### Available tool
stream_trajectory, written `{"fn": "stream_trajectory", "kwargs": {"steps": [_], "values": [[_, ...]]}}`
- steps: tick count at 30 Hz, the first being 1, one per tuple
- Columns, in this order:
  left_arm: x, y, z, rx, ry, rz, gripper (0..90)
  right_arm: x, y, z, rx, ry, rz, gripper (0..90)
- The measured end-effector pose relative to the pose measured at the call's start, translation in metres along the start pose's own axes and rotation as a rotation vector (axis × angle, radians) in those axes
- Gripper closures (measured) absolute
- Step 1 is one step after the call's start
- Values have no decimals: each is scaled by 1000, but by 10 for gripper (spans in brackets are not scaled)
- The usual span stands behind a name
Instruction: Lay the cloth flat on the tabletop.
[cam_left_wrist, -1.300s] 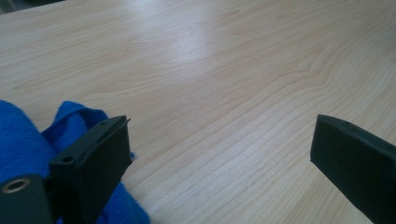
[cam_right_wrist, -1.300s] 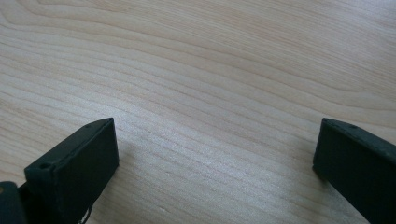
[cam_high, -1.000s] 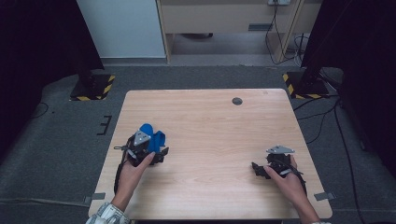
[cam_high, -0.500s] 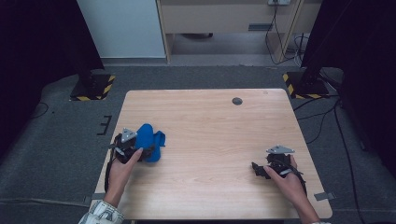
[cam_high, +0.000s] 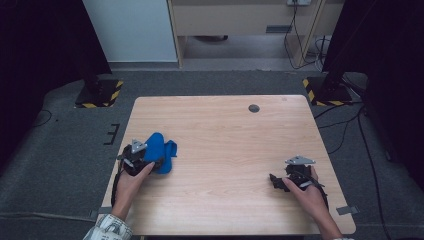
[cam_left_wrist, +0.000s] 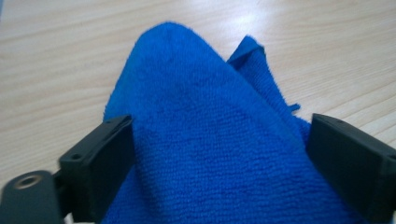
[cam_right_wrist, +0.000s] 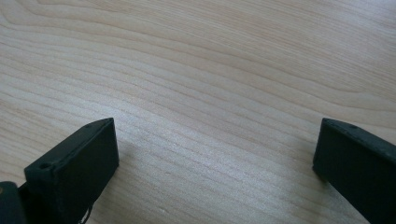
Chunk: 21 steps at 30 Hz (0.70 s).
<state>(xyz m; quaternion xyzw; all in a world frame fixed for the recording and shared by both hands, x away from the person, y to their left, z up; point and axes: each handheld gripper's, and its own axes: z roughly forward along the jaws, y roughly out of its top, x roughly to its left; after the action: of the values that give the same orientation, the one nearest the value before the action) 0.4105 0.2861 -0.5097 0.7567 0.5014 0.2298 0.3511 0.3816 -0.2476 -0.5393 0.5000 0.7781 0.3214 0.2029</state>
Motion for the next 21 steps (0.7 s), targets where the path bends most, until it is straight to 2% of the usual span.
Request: {"fn": "stream_trajectory", "kwargs": {"steps": [1, 2, 4, 5, 7, 13, 17, 21], "values": [[1, -1, 1, 4, -7, -9, 126, 0, 0, 0, 0, 0, 0, 5], [2, -1, 2, 11, -6, -6, 198, 0, 0, 0, 0, 0, 0, 5], [4, -2, 4, 25, -22, -14, 272, 0, 0, 0, 0, 1, 1, 5], [4, -2, 4, 25, -22, -14, 359, 0, 0, 0, 0, 1, 1, 5], [5, -3, 5, 35, -23, -7, 436, 0, 0, 0, 0, 0, 0, 4], [8, -3, 4, -1, -36, -32, 726, 0, 0, 0, 0, -1, 0, 5], [11, -2, 3, -9, -43, -32, 790, 0, 0, 0, 0, 0, 1, 5], [12, -2, 1, -21, -55, -36, 808, 0, 0, 0, 0, -1, 0, 5]]}}
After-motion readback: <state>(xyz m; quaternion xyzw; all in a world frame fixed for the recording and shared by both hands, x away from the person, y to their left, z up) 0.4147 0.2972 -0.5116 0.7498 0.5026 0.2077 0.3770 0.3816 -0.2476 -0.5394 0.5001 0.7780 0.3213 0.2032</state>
